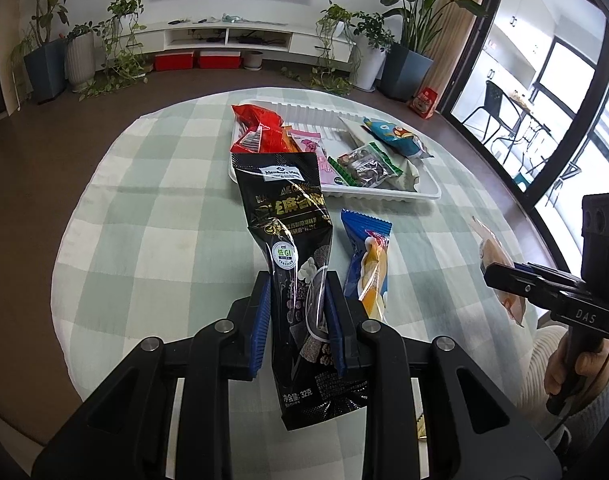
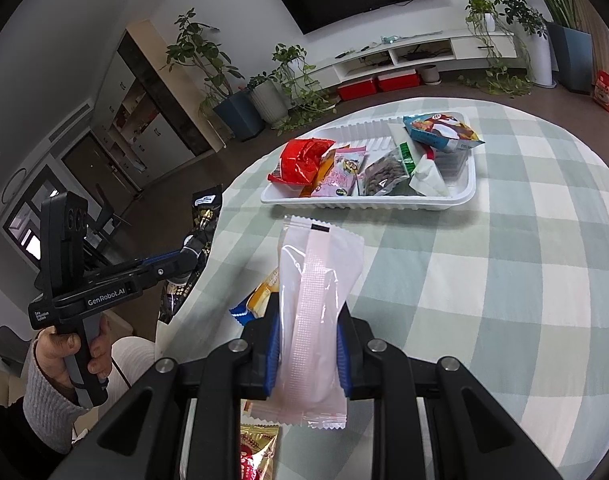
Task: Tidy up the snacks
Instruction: 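Carry the black packet with the left tool while the right tool carries the pink packet, then lower the black packet into the tray with the left tool while the right tool releases the pink packet, then withdraw both tools toward the blue-white wafer packet and gold-red snack on the cloth, then grasp the blue-white wafer packet with the left tool while the right tool grasps the gold-red snack, then carry the wafer packet with the left tool while the right tool carries the gold-red snack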
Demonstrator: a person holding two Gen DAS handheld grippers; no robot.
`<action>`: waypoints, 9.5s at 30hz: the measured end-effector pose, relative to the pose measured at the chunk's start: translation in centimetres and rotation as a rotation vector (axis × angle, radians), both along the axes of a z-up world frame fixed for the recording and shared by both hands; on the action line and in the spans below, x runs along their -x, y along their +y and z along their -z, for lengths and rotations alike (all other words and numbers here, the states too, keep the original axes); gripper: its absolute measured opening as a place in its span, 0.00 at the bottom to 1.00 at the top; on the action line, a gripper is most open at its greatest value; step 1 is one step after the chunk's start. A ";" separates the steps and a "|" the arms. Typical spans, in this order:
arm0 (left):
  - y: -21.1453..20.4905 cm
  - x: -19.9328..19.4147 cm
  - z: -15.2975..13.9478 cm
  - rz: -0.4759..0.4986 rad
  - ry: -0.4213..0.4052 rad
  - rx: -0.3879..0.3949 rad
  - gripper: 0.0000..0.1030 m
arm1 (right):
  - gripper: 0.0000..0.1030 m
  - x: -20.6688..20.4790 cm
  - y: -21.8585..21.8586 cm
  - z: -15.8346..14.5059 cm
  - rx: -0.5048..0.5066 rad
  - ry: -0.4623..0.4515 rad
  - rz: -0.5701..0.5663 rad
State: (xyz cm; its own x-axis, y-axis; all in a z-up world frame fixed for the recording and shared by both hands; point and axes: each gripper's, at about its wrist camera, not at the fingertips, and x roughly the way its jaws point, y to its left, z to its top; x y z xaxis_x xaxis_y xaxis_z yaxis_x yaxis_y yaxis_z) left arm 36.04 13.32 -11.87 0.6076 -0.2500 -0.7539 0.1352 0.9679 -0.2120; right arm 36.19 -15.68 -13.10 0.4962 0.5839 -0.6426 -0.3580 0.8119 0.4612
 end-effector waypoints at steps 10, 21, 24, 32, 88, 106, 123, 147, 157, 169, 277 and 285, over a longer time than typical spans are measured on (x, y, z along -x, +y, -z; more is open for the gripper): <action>-0.1 -0.1 -0.1 0.005 0.003 -0.001 0.23 | 0.25 -1.2 0.2 -0.3 -0.004 -0.001 0.002; -0.3 -1.1 -0.1 0.015 0.010 0.000 0.23 | 0.25 -2.7 0.3 -0.3 -0.012 0.005 0.005; -0.4 -2.0 0.0 0.020 0.012 0.000 0.23 | 0.25 -3.4 0.5 -0.4 -0.012 0.003 0.004; -0.6 -4.9 0.3 0.033 0.022 0.013 0.23 | 0.25 -5.6 0.7 -0.4 -0.020 0.006 0.009; -6.2 -21.9 3.0 0.095 0.013 -0.082 0.25 | 0.29 -19.5 2.5 2.6 -0.038 0.015 0.061; -5.8 -19.2 1.0 0.067 -0.057 -0.130 0.27 | 0.50 -17.1 2.5 0.1 -0.003 -0.062 0.064; -5.8 -10.7 -0.6 0.079 -0.066 -0.124 0.41 | 0.57 -6.7 2.6 -2.3 0.081 -0.120 0.019; -6.3 -1.7 0.0 0.086 -0.033 -0.139 0.41 | 0.64 8.4 4.9 0.5 0.223 -0.067 -0.094; -5.6 0.2 1.1 0.079 -0.012 -0.133 0.41 | 0.64 12.7 7.4 4.5 0.340 -0.014 -0.171; -4.5 0.9 2.0 0.069 0.007 -0.131 0.41 | 0.64 13.2 9.3 5.7 0.434 -0.038 -0.199; -5.7 0.1 -0.8 0.154 -0.001 0.071 0.29 | 0.34 3.7 -4.8 -2.9 -0.062 -0.021 0.141; -5.7 -1.4 -1.3 0.148 -0.009 0.075 0.29 | 0.34 2.0 -4.8 -3.3 -0.076 -0.025 0.144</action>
State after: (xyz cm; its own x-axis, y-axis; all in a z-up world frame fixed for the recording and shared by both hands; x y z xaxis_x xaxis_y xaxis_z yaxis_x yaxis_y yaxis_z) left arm 37.42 7.66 -10.55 0.5667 -0.3928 -0.7242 0.2772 0.9187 -0.2814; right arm 34.22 -20.48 -9.75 0.5937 0.5519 -0.5856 -0.2522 0.8187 0.5159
